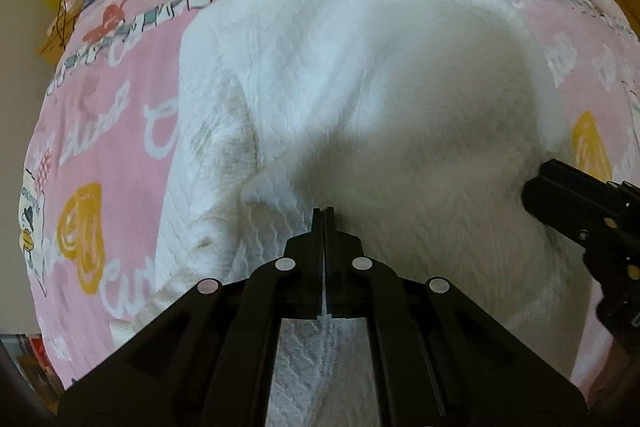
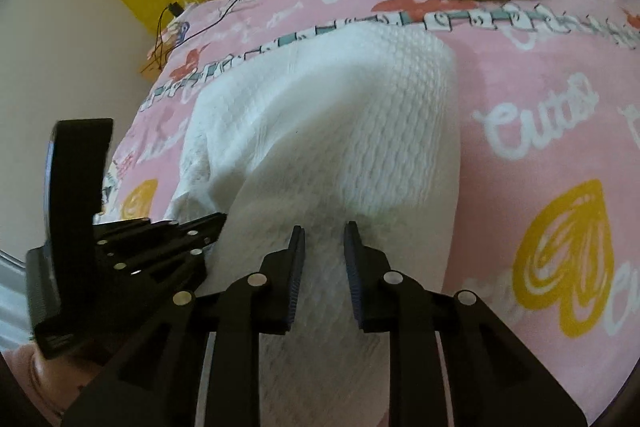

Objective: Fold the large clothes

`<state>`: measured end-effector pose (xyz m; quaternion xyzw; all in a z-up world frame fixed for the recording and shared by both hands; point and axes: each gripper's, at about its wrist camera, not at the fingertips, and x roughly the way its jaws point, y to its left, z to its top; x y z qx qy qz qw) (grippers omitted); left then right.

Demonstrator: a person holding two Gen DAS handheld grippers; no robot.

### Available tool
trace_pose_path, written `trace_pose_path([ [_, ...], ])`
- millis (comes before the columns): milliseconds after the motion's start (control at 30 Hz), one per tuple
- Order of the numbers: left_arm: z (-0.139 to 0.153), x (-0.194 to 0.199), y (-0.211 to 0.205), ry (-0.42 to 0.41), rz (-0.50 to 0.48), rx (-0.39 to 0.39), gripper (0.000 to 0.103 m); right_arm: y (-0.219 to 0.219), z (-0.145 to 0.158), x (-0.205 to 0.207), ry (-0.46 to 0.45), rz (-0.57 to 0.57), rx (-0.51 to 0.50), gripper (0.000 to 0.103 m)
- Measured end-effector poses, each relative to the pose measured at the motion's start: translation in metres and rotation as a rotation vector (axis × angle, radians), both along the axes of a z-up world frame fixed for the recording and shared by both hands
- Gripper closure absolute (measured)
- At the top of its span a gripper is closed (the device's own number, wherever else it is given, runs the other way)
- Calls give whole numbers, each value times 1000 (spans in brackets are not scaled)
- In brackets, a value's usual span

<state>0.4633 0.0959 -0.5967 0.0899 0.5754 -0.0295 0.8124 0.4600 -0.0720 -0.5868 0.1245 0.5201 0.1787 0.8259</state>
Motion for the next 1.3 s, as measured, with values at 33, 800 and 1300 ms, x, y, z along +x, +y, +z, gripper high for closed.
trace_pose_path([
  [33, 1, -6, -1, -15, -4, 0, 101, 1, 0, -1, -12, -5, -3, 83],
  [800, 44, 32, 141, 267, 138, -543, 11, -98, -5, -16, 228, -204, 427, 19],
  [1300, -52, 71, 163, 438, 178, -618, 6, -71, -59, 4, 388, -150, 533, 14],
])
